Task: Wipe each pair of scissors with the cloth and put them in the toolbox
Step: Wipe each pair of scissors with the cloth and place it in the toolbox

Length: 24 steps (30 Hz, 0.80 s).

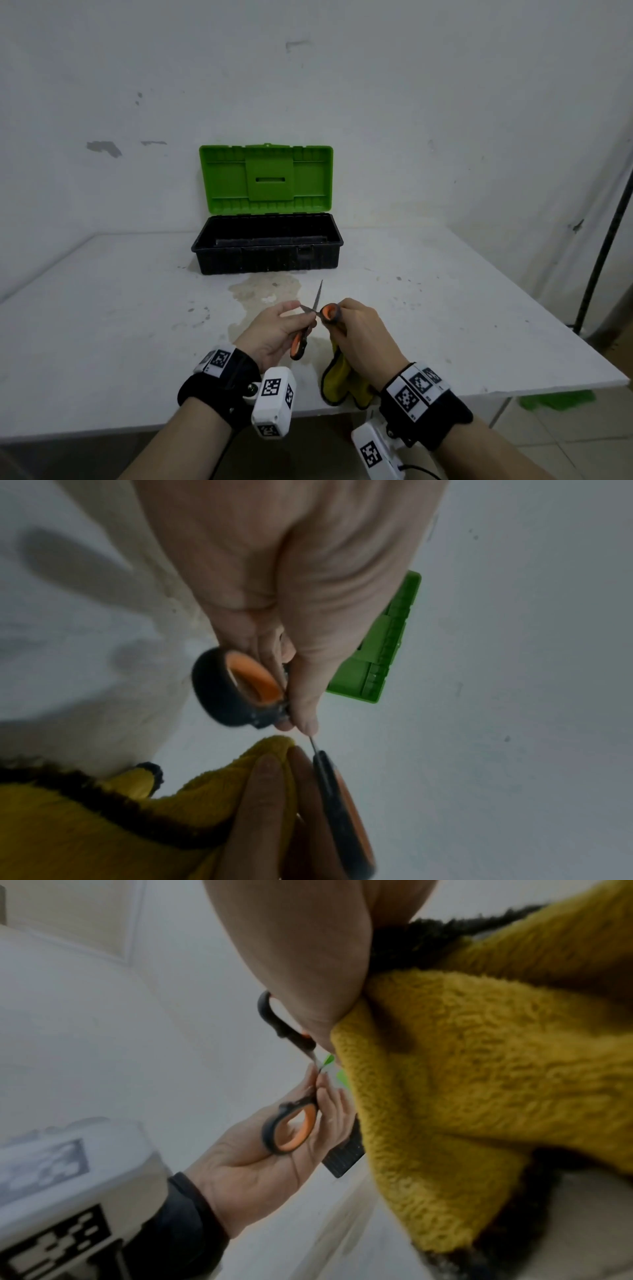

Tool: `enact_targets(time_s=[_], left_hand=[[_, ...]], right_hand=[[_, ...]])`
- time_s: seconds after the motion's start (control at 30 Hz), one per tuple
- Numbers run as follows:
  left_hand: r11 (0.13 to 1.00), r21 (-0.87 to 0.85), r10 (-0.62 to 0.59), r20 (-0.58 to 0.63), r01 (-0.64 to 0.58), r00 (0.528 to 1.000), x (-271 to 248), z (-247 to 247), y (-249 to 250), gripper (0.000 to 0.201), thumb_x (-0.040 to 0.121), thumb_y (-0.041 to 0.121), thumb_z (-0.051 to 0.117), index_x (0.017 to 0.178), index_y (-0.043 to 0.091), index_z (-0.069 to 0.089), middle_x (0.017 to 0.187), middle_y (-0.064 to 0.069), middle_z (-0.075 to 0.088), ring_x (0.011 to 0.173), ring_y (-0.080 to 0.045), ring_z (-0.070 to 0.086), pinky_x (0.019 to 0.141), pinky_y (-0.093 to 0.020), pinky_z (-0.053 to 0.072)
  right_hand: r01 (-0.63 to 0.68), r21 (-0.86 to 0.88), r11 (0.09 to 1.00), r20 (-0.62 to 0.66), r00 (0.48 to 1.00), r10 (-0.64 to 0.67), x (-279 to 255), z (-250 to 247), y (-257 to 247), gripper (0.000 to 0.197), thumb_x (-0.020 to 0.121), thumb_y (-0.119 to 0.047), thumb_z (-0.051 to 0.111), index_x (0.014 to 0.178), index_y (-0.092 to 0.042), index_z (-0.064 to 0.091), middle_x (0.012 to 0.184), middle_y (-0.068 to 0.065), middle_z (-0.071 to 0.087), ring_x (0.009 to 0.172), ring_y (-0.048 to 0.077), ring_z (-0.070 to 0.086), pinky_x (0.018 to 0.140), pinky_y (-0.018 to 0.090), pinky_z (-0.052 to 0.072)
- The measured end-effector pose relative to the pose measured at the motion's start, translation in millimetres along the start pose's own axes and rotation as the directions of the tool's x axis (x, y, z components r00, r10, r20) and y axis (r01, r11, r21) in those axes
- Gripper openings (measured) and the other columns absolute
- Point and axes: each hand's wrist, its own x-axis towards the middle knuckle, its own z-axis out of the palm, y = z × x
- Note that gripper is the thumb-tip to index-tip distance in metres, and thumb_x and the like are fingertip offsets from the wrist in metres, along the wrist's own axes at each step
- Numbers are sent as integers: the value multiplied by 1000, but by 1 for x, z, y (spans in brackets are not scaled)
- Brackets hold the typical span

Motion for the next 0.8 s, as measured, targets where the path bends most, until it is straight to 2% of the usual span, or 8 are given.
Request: enact_targets(time_s=[0.1, 0.17, 0.23, 0.33, 0.4, 0.53, 0.63, 0.8], left_hand=[[1000, -23, -12, -45, 11, 999, 3, -5, 6, 55, 82, -3, 74, 128, 7, 45, 92, -20, 70, 64, -16, 70, 54, -24, 56], [999, 50, -21, -30, 23, 999, 4, -9, 9, 45, 85, -2, 72, 125, -1, 52, 84, -16, 69, 52, -11, 66, 45, -20, 50], [981, 193, -11, 20, 7, 1000, 4, -14, 9, 33, 87, 1, 70, 117, -7, 60, 77, -14, 68, 56, -13, 64, 50, -21, 48], [931, 364, -17, 95, -19, 995, 0, -16, 10, 10, 90, 6, 69, 99, 4, 66, 74, -13, 66, 59, -16, 60, 52, -27, 42], [906, 422, -23, 101, -22, 995, -2, -15, 10, 12, 90, 11, 69, 99, 7, 62, 70, -11, 65, 54, -16, 54, 45, -24, 35], [885, 465, -16, 93, -29, 996, -1, -12, 9, 12, 93, 16, 67, 101, 11, 59, 71, -9, 64, 57, -17, 50, 47, -24, 35], [872, 486, 29, 69, -59, 997, -1, -7, 7, 11, 92, 12, 67, 100, 8, 59, 63, -4, 63, 53, -16, 49, 44, -22, 37], [888, 439, 100, 107, -137, 989, -4, 1, 8, 13, 89, 4, 69, 100, -1, 64, 81, -14, 67, 55, -13, 59, 51, -23, 49]], right_hand=[[-45, 32, 998, -29, 999, 46, 3, -6, 15, 15, 93, -16, 58, 90, -13, 72, 92, 0, 62, 81, 16, 58, 73, 29, 48], [-78, 46, 996, -49, 996, 80, 5, -13, 23, 14, 92, -17, 61, 98, -15, 74, 96, -1, 63, 84, 15, 59, 77, 28, 49], [-98, 56, 994, -77, 992, 102, 7, -18, 27, 17, 92, -19, 63, 106, -17, 72, 100, -1, 64, 89, 15, 59, 82, 24, 47], [-80, 39, 996, -104, 991, 84, 8, -24, 28, 24, 89, -23, 66, 111, -17, 70, 103, -2, 65, 94, 14, 59, 84, 18, 41], [-44, 55, 998, -99, 994, 49, 5, -25, 25, 21, 88, -24, 68, 108, -18, 72, 101, -4, 66, 92, 11, 59, 82, 15, 41], [23, 87, 996, -23, 1000, -21, -4, -17, 21, 19, 89, -27, 68, 107, -23, 72, 98, -8, 68, 89, 6, 59, 77, 2, 35], [66, 87, 994, -18, 998, -65, -6, -7, 18, 18, 90, -26, 67, 107, -21, 71, 96, -7, 68, 88, 8, 59, 79, 9, 38], [101, 100, 990, -72, 993, -94, -7, 4, 13, 17, 90, -25, 66, 105, -21, 71, 95, -5, 67, 87, 10, 60, 80, 24, 50]])
